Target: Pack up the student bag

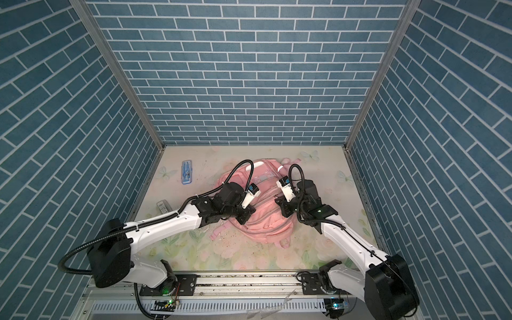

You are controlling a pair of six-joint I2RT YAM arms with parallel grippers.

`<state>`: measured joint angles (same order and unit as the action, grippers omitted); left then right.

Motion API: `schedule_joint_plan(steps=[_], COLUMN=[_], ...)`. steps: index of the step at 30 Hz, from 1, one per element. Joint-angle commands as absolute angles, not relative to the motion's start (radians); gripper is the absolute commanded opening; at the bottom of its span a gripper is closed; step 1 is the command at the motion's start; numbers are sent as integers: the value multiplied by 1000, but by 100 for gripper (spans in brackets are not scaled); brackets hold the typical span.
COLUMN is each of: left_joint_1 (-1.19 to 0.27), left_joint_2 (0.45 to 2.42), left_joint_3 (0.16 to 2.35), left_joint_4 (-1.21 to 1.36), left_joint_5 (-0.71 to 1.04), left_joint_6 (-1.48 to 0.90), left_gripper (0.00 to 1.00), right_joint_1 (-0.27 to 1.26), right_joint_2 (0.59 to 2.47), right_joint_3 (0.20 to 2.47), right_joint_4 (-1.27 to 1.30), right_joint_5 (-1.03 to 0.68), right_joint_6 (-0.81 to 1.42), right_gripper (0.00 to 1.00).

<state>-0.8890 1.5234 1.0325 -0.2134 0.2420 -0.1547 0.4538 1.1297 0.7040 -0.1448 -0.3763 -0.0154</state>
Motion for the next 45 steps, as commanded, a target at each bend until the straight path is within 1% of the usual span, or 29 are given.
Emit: schedule_joint_plan(steps=[1,3,7,11,16,17,19,21,23,27,30,33,45], left_joint_1=[-905,-894,-857,-848,-857,-861,-862,-850,-829,-780,-754,-720,-704], left_joint_2=[1582,1620,1655,1657,1675,1671,1650,1608,1564,1470,1429,1424,1563], left_joint_3=[1154,1203,1256,1297,1306,1298,1267,1203,1138,990,902,854,833], left_joint_4=[-64,-56,-49,-85,-83,-91,-116,-136,-147,-117,-65,-5,135], left_joint_5=[385,397,412,339,341,332,283,206,164,162,186,257,341], left_joint_6=[-218,-213,-230,-202,-177,-152,-85,17,116,358,526,615,747], left_gripper=[0,0,0,0,0,5,33,47,54,60,63,64,64], right_joint_1=[442,442,454,476,476,476,472,465,465,464,464,464,463], right_joint_2=[1147,1146,1092,1020,1061,1072,1076,1063,1048,1029,1025,1019,1017], right_joint_3=[761,758,693,602,590,602,611,601,587,573,568,563,570], right_joint_4=[-214,-217,-146,-49,-26,-32,-32,-7,7,12,9,14,6], right_joint_5=[-362,-427,-553,-595,-587,-583,-569,-557,-549,-548,-544,-545,-534], right_joint_6=[-148,-183,-167,-143,-120,-120,-114,-96,-89,-76,-67,-65,-34], right_gripper=[0,0,0,0,0,0,0,0,0,0,0,0,0])
